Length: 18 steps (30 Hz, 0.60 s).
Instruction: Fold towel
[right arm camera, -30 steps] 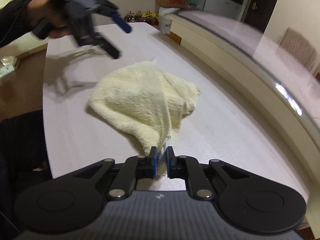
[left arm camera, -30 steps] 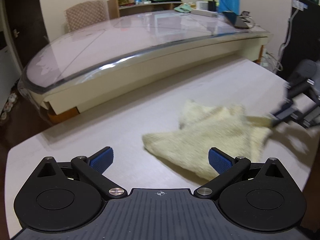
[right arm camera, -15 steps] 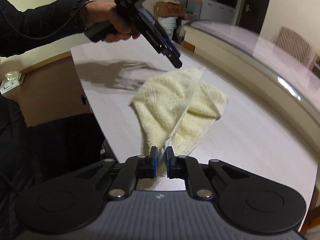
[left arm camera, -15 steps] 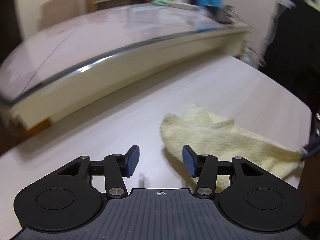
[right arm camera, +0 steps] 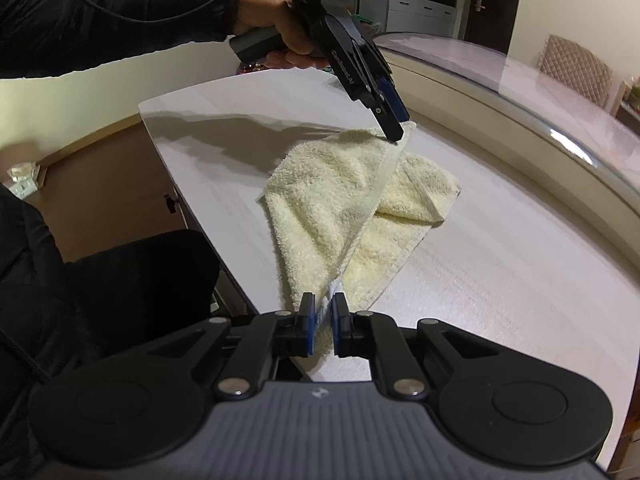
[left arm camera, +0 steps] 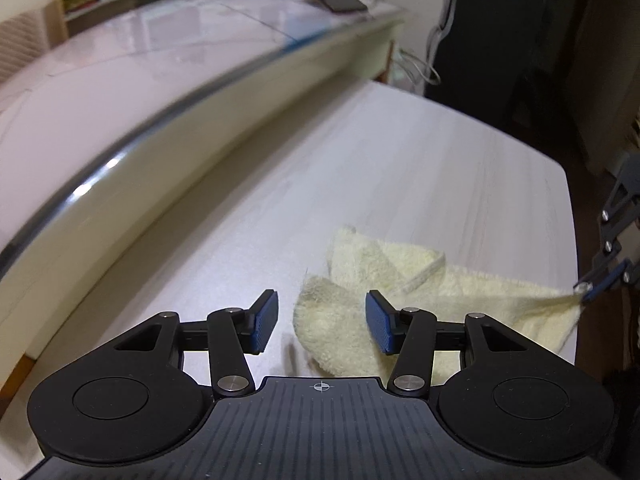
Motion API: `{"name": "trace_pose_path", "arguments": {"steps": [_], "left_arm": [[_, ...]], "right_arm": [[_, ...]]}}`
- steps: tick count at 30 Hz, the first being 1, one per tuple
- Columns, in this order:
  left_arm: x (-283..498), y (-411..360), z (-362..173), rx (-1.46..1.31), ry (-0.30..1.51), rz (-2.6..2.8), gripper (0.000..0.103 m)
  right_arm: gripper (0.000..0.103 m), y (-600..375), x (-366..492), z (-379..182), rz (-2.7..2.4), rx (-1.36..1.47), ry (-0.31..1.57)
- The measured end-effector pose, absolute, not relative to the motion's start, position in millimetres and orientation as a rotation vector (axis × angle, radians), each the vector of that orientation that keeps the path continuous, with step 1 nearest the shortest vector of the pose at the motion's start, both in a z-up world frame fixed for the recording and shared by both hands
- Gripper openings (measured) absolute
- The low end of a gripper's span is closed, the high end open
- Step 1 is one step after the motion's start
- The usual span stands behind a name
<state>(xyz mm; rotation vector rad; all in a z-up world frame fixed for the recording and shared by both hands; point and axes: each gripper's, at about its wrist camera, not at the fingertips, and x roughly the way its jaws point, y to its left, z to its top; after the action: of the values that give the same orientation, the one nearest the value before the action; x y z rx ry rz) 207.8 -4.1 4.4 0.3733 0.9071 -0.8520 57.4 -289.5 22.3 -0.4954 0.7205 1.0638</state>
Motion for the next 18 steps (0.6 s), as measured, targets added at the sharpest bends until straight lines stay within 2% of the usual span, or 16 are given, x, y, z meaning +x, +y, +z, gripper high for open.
{"name": "trace_pose_path", "arguments": {"steps": [1,5,12,18], "left_arm": [[206,-6,4,0.386,0.905,-0.869,0.015],[187,-8,15,0.451,0.856,-0.897,0.013],[124,24,63,0.428,0.703,-0.894,0.013],[69,62,62,0.415,0.717,-0.831,0.013]], "right_arm": [[0.01,-290,58,22,1.06,-0.492,0.723],[0.01,-292,63,20,1.053,-0.456,0.737],[0.01,-293,63,21,1.066,-0.415,0.731],[0.01,-284,52,22,1.123,-0.41,0.723]]}}
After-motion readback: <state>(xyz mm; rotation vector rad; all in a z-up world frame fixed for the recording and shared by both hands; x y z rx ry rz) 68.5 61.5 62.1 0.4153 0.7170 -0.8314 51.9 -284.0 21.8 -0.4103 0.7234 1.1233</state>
